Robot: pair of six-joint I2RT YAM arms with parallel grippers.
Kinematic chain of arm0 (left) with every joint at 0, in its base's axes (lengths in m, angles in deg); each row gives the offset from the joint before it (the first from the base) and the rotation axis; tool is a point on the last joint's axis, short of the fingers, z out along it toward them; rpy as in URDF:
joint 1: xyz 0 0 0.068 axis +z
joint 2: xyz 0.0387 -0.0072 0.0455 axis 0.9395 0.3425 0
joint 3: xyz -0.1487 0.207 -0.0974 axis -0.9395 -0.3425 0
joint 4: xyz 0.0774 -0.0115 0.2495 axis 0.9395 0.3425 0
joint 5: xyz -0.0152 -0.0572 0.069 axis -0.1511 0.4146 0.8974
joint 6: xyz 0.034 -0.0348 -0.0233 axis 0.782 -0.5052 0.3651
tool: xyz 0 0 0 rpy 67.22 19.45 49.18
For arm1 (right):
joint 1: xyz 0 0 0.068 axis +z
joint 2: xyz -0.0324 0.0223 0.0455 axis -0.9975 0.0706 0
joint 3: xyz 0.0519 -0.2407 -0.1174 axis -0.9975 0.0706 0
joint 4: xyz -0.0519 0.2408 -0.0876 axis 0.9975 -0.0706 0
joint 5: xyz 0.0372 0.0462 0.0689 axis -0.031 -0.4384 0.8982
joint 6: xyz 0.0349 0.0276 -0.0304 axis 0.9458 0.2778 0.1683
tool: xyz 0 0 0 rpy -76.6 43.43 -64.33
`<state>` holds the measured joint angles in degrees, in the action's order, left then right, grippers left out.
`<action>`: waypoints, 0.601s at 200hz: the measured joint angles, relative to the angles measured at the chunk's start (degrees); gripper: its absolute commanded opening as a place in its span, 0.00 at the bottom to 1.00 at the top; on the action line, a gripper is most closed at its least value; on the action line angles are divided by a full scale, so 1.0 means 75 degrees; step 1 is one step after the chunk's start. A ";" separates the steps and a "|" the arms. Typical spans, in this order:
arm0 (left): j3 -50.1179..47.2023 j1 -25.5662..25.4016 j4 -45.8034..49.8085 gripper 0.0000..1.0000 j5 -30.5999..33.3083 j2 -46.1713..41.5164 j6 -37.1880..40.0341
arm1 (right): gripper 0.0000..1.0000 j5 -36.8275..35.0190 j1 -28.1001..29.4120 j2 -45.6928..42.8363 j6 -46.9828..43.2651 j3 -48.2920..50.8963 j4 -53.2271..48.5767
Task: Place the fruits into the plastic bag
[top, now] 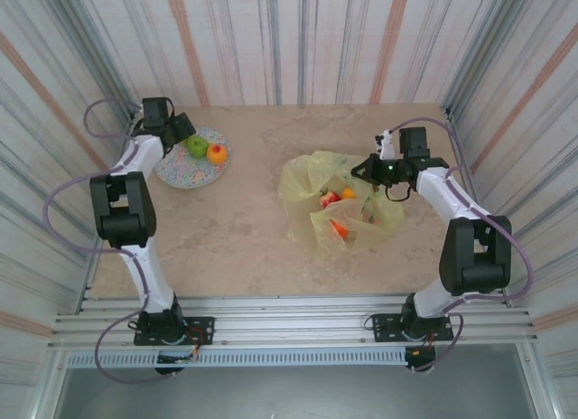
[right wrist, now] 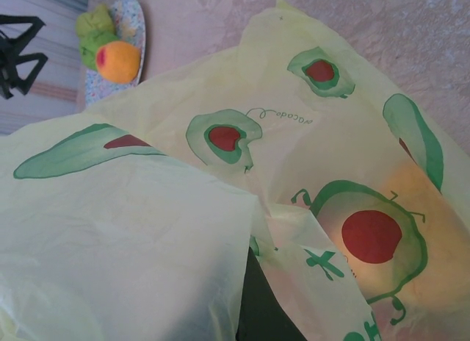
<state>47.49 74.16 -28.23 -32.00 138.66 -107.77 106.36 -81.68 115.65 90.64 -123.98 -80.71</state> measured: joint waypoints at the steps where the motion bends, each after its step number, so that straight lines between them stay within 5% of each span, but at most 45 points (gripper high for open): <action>1: 0.0015 0.0000 0.0003 0.92 0.0000 0.0012 0.0003 | 0.00 0.0000 0.0000 0.0000 0.0000 0.0000 0.0000; 120: 0.1950 0.0029 0.0927 0.91 -0.0085 0.1941 0.0280 | 0.00 -0.0003 0.0050 0.0000 0.0000 0.0000 -0.0003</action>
<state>62.11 74.38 -21.28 -32.63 153.21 -105.68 106.34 -81.31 115.65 90.64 -123.98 -80.73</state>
